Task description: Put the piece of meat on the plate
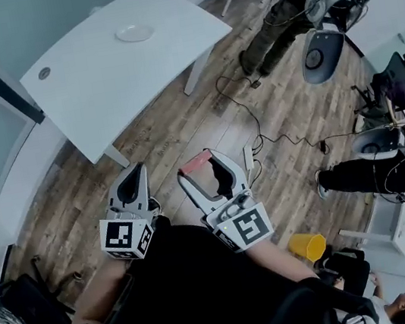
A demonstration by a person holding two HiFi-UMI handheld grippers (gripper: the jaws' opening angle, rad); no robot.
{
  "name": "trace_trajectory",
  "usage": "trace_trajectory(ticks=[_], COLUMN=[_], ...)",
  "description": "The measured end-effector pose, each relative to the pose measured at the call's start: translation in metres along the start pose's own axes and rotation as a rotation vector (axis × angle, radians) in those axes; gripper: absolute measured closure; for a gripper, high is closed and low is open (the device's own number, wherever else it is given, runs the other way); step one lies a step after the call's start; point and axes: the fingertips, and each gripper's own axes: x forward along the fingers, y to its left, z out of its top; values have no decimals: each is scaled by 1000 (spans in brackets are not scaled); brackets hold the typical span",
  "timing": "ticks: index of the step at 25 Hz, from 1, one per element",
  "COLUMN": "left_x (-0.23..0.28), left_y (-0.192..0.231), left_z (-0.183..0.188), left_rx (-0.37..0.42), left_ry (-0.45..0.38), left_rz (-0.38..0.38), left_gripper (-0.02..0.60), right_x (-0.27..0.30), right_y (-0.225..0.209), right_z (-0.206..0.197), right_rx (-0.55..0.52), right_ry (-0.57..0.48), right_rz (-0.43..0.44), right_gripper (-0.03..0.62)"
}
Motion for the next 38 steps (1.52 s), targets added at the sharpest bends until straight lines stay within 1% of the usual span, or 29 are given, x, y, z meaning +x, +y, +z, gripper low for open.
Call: trace_trajectory(ticks=[3, 7, 11, 14, 17, 22, 26, 33, 38], left_x=[7, 13, 17, 29, 42, 82, 131, 229, 273], left_y=[22, 50, 59, 63, 61, 58, 61, 60, 49], left_z=[7, 16, 17, 17, 16, 12, 19, 39, 46], left_rx=[0, -8, 2, -11, -4, -5, 20, 48, 62], left_ry=[-13, -30, -23, -7, 6, 31, 35, 18, 21], left_rz=[1, 10, -1, 0, -3, -4, 23, 91, 134], left_gripper=[578, 578, 578, 578, 578, 578, 578, 578, 578], right_x=[24, 49, 62, 67, 75, 91, 119, 169, 189], right_y=[1, 3, 1, -9, -23, -60, -110, -198, -240], right_z=[4, -1, -2, -3, -9, -11, -12, 0, 1], right_rx=[-12, -3, -12, -5, 3, 29, 47, 22, 42], right_ry=[-15, 0, 8, 16, 34, 26, 20, -5, -2], right_rz=[2, -17, -22, -34, -34, -21, 12, 107, 181], right_gripper=[313, 313, 313, 313, 313, 313, 313, 313, 313])
